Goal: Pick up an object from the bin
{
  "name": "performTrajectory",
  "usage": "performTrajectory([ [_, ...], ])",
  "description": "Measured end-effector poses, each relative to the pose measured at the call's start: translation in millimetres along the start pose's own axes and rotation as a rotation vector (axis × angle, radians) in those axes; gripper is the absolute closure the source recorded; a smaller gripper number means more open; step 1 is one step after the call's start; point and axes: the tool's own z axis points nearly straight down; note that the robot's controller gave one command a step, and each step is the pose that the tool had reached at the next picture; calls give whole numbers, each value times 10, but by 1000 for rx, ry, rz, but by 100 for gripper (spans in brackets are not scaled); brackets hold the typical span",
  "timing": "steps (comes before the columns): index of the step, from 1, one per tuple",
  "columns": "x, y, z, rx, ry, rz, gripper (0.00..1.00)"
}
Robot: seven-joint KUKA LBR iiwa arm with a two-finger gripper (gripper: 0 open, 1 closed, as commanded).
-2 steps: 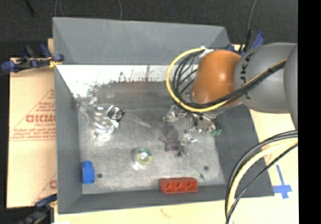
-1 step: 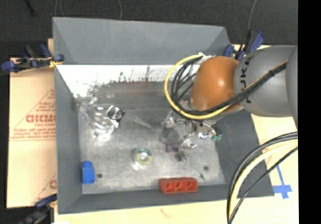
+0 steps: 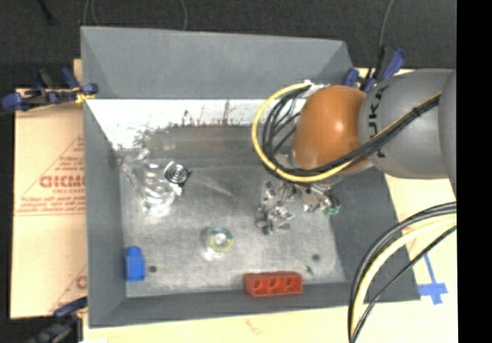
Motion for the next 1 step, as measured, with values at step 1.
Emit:
performTrajectory([
  [1, 88, 27, -1506, -2, 2, -285, 100],
])
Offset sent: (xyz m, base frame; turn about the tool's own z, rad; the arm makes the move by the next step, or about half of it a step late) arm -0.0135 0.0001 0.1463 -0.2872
